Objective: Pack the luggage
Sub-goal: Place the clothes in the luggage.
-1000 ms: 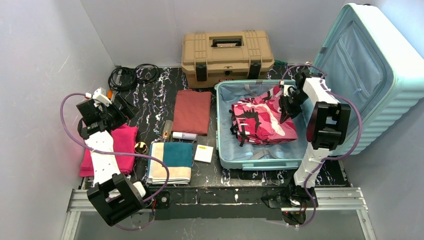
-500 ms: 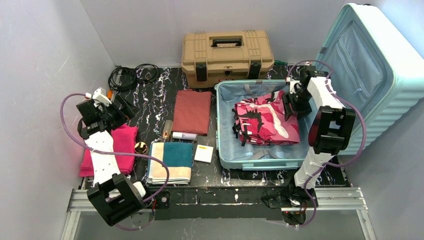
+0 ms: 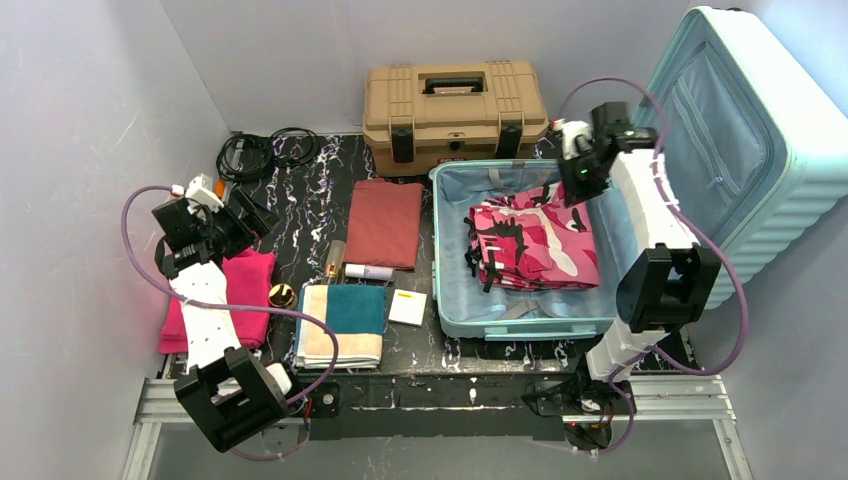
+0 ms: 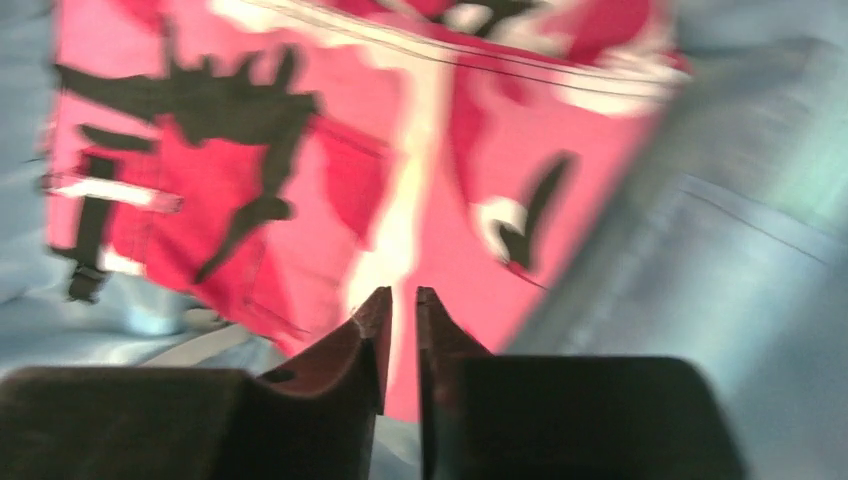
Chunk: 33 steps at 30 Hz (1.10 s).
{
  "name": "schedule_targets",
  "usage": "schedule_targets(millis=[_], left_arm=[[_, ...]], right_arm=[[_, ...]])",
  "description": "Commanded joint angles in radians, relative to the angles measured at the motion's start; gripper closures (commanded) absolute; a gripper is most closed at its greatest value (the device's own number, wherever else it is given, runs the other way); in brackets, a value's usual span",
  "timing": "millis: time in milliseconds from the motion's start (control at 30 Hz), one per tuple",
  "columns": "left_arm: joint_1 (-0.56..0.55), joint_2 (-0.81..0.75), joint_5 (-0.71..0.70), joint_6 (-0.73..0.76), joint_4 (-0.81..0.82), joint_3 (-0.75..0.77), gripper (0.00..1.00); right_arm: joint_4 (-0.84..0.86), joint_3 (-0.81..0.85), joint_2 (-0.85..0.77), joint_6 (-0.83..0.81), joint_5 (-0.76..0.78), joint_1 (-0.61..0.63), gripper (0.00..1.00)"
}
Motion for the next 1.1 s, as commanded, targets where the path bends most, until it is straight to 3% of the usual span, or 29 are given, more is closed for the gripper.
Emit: schedule_targets(millis=[0,100,200,467,833,1067], left_arm=[[0.006,-0.029,0.049,0.005,0.01,-0.001,0.06],[0.005,-0.033,0.056,0.02,0.006,-0.001,0.06],[0.005,-0.04,0.051,0.052,-0.015,0.005,0.06],[0.006,-0.075,0.044,0.122,-0.041,-0.02,0.06],[0.005,-0.071,0.061,0.129,-0.033,-0.016,0.06],[0.005,-0.084,0.062,0.132,-0.032,-0.028,0.06]], right_arm=[[0.119,-0.159,-0.041,-0.022,-0.065,0.192,0.87],[0.259,-0.255,-0.029,0.012,-0.065,0.273,0.97],[0.359,-0.301,0.013,0.034,-0.095,0.296,0.99],[0.37,-0.305,0.159,0.046,-0.15,0.343,0.99],[0.437,-0.22,0.036,0.088,-0.181,0.345,0.99],[0.468,-0.164,0.133,0.12,-0.169,0.349,0.99]])
